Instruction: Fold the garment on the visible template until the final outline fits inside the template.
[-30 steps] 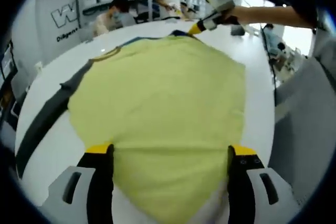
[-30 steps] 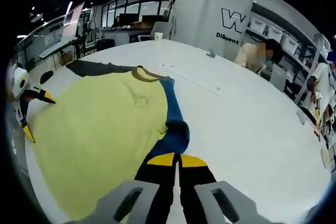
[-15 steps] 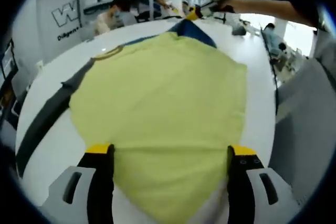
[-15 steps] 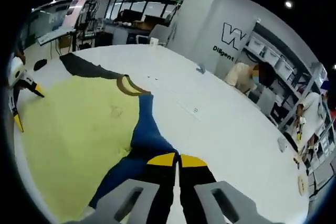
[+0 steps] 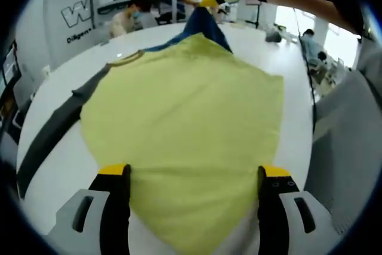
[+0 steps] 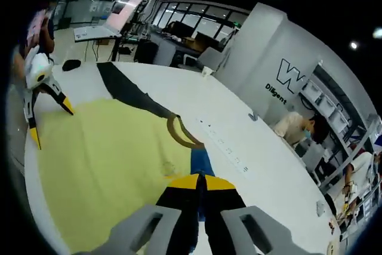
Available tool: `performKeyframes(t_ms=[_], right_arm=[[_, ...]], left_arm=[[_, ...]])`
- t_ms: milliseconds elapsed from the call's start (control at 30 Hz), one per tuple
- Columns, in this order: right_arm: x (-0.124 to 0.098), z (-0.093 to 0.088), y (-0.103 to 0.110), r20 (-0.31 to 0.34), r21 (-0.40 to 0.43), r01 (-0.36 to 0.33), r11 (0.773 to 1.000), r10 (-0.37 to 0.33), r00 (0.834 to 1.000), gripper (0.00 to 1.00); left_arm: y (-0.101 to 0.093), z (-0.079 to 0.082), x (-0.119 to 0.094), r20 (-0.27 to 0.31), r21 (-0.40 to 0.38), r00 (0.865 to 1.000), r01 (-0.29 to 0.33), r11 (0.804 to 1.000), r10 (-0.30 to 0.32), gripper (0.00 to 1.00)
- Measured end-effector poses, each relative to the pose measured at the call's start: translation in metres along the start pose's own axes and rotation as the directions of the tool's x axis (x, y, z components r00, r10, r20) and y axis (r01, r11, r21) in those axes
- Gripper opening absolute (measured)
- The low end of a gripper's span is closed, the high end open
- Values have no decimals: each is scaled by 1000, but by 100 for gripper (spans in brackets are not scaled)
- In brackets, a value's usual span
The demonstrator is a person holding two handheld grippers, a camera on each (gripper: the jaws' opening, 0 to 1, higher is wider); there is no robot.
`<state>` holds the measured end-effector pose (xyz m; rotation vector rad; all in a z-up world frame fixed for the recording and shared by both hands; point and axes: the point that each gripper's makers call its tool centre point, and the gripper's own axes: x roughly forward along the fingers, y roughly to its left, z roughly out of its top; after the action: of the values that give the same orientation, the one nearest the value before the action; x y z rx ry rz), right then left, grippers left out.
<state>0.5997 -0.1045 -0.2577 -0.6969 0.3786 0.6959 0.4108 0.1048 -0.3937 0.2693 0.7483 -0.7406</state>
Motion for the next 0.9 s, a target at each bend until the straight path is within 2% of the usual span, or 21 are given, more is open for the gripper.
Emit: performKeyframes(t_ms=[33,100,133,200,233,300,467,533,600,700,733,767,900], right_arm=[[0,2,7,7,-14,-10,1000,10,1000,0],[3,3,22,27,22,-30,999,29,999,0],[6,3,37,32,45,-74,996,73,997,0],[7,3,48,30,47,-83,995,81,996,0],[13,3,68,28,37,-110,993,109,994,0],[15,3,76,31,37,-123,992,122,992,0],[34,0,121,8,48,-205,978,205,979,0],[35,0,124,7,51,-212,976,212,977,0],[40,4,142,29,106,-257,960,256,966,0],[43,2,151,21,115,-276,954,275,961,0],[43,1,156,19,121,-294,948,294,956,0],[42,0,164,23,149,-334,931,334,942,0],[36,-4,158,20,150,-325,934,325,945,0]], left_arm=[[0,0,0,4,-3,1000,0,1000,0,84],[1,0,0,11,-11,1000,0,1000,0,84],[0,0,0,12,-12,1000,2,1000,-2,84],[0,1,0,11,-9,1000,3,1000,-3,84],[-1,1,0,6,-4,1000,5,1000,-5,84],[-1,1,0,6,-4,1000,5,1000,-5,84],[-2,1,-1,8,-3,1000,9,1000,-9,85],[-2,1,-1,6,0,1000,11,1000,-11,84],[1,2,-1,1,-7,1000,7,1000,-7,83],[1,3,-1,6,-13,1000,4,1000,-4,83],[1,4,-1,9,-14,1000,4,1000,-4,84],[1,4,-1,10,-14,1000,5,1000,-5,84],[-1,3,-1,4,2,1000,4,1000,-4,85]])
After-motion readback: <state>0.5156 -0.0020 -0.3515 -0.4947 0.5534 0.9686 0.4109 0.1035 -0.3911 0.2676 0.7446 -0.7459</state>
